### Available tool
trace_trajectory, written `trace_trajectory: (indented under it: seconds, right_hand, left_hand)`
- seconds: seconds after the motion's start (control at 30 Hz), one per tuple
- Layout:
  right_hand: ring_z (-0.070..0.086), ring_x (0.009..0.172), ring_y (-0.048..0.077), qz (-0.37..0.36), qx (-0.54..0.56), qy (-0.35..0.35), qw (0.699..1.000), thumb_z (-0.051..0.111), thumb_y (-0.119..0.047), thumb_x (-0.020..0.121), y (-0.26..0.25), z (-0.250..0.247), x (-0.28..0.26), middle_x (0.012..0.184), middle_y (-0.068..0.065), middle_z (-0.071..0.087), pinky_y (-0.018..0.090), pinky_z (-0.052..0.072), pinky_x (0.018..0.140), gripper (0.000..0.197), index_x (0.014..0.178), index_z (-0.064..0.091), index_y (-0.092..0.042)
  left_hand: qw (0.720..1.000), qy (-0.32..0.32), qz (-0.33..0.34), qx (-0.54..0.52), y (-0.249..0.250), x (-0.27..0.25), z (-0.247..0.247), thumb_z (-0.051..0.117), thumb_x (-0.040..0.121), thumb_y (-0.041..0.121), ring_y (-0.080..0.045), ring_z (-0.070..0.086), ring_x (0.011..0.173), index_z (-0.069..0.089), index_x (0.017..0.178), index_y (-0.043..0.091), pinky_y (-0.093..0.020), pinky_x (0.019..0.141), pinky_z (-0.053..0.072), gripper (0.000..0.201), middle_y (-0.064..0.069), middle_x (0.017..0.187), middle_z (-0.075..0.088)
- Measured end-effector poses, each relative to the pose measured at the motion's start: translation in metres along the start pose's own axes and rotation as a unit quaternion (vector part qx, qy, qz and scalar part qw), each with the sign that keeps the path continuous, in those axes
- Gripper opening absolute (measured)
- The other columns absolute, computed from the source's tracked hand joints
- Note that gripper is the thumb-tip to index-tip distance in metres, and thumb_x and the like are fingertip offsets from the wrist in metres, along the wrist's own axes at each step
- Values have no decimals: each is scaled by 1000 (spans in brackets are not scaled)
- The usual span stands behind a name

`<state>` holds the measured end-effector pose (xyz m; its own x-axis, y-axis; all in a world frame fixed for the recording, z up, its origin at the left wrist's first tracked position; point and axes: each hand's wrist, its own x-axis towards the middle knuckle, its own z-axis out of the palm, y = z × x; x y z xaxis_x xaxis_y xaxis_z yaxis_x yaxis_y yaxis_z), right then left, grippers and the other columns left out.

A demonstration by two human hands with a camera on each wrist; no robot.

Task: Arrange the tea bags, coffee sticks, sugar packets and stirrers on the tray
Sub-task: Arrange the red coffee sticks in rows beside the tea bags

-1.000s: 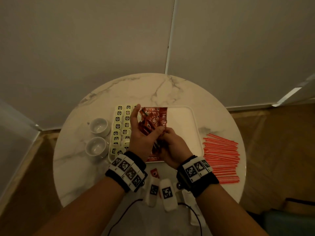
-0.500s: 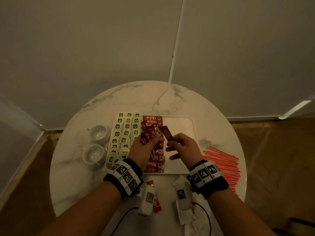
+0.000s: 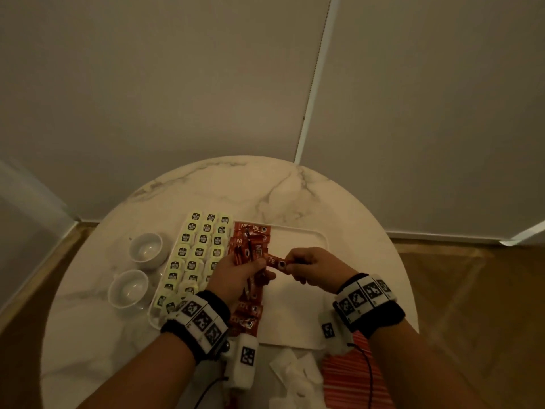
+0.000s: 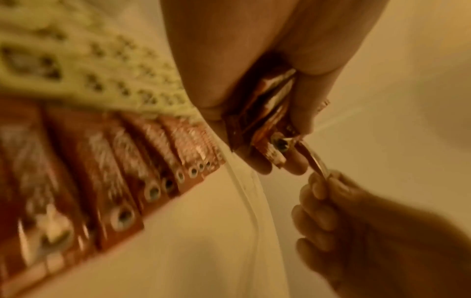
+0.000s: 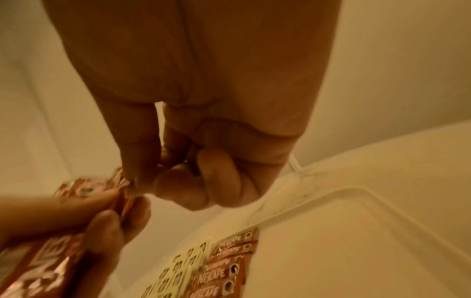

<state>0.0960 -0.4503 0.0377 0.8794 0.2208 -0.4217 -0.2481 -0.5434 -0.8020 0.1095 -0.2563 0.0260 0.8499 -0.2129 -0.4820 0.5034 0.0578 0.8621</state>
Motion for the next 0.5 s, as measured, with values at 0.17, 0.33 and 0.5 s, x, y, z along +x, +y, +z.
trace_trajectory:
  seconds: [0.17, 0.33, 0.5]
  right_hand:
    - [47, 56, 16, 99, 41, 75, 991, 52, -10, 92, 28, -21, 28, 65, 4, 54, 20, 33, 46, 20, 73, 58, -14]
    - [56, 107, 31, 177, -200, 68, 961, 39, -20, 98, 62, -25, 66, 114, 16, 59, 30, 39, 80, 23, 104, 57, -6]
    - [53, 113, 32, 181, -233, 167, 941, 45, -26, 96, 69, -10, 75, 131, 16, 46, 35, 42, 92, 38, 127, 44, -4]
  left_hand:
    - [996, 42, -37, -73, -6, 6, 3, 64, 86, 10, -28, 70, 74, 70, 102, 4, -40, 71, 58, 18, -20, 86, 72]
    - [995, 67, -31, -60, -9, 4, -10, 63, 87, 13, -35, 70, 84, 71, 104, 6, -54, 83, 54, 20, -20, 87, 72]
    - [997, 70, -6, -24, -8, -7, -16, 62, 87, 13, -31, 71, 85, 70, 104, 8, -43, 77, 54, 19, -20, 88, 73]
